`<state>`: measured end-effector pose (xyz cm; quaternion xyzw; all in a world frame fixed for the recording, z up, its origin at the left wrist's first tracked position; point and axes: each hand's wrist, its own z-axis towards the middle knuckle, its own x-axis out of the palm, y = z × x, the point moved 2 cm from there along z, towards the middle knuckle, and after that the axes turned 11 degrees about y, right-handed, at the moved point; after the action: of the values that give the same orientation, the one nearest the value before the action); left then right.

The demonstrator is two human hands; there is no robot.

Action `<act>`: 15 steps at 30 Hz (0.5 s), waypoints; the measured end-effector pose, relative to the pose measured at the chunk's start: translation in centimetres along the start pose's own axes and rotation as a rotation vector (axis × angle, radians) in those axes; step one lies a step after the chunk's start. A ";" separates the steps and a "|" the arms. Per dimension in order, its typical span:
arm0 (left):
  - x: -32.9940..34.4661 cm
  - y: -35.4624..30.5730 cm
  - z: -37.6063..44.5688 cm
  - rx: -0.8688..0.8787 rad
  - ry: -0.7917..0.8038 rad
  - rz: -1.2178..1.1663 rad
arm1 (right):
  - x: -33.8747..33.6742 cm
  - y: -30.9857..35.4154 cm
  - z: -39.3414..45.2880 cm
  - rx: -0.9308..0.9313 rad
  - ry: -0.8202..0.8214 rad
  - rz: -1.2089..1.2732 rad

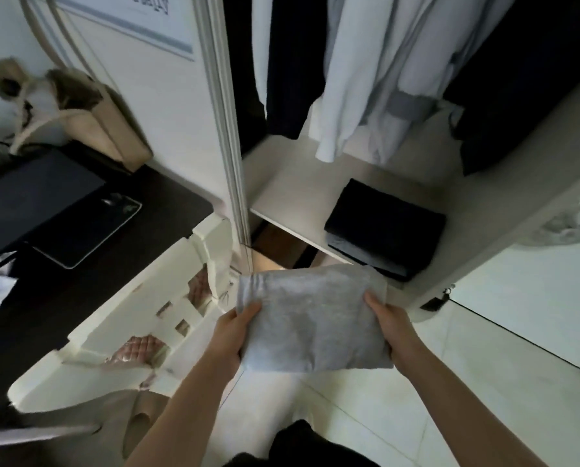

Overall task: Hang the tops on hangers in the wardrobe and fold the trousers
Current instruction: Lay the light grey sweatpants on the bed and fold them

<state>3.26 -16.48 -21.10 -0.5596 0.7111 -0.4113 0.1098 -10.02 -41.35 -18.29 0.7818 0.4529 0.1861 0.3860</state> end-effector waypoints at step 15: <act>17.5 -13.0 17.1 -0.103 0.415 0.283 | -10.8 12.0 10.9 -0.061 -0.499 -0.001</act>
<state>16.92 -40.36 -17.47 -0.3628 0.8097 -0.4611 -0.0107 -1.89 -58.79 -15.26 0.7913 0.3384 0.0006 0.5093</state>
